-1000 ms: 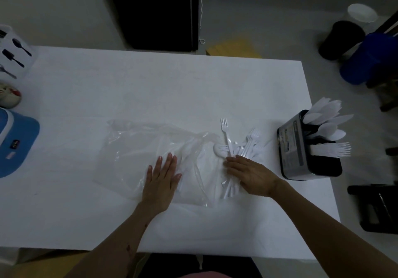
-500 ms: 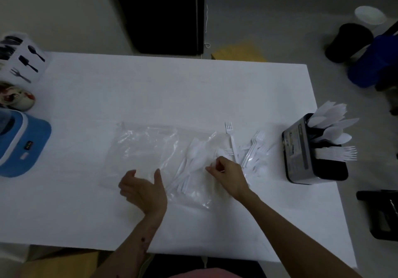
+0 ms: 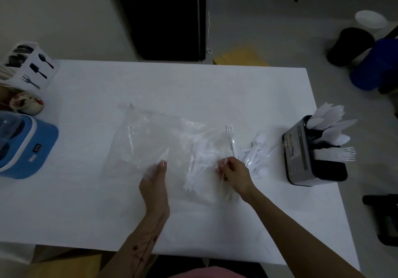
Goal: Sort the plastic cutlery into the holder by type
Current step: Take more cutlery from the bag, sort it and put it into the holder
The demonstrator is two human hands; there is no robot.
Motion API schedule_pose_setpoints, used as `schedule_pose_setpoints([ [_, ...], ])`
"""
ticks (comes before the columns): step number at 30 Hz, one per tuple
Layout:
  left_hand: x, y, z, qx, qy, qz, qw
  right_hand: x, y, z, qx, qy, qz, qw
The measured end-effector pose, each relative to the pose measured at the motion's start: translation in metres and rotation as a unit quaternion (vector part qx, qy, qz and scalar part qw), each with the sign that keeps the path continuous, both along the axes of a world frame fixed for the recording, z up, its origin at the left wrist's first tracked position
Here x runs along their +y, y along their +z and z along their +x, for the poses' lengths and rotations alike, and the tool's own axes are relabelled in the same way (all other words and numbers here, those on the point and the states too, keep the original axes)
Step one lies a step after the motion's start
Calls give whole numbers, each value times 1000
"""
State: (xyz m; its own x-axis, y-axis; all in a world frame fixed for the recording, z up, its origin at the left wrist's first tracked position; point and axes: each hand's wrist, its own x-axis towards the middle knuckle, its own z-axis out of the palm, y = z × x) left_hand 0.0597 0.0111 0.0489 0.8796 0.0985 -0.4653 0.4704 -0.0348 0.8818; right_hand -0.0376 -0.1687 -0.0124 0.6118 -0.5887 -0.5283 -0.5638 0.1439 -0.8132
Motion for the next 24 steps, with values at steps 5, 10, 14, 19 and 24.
schedule_pose_setpoints([
  [5,-4,19,-13,-100,-30,10,994,-2,2,-2,-24,-38,53,998],
  [10,1,3,-1,-69,-3,50,996,-3,2,-1,-17,-29,29,999],
  [14,9,-16,11,28,49,130,990,-3,1,3,-16,-19,23,999],
  [19,9,-35,4,57,6,287,956,-1,1,11,-16,37,-25,999],
  [24,3,-60,-14,-197,-280,466,816,1,-2,11,-9,147,-157,977],
])
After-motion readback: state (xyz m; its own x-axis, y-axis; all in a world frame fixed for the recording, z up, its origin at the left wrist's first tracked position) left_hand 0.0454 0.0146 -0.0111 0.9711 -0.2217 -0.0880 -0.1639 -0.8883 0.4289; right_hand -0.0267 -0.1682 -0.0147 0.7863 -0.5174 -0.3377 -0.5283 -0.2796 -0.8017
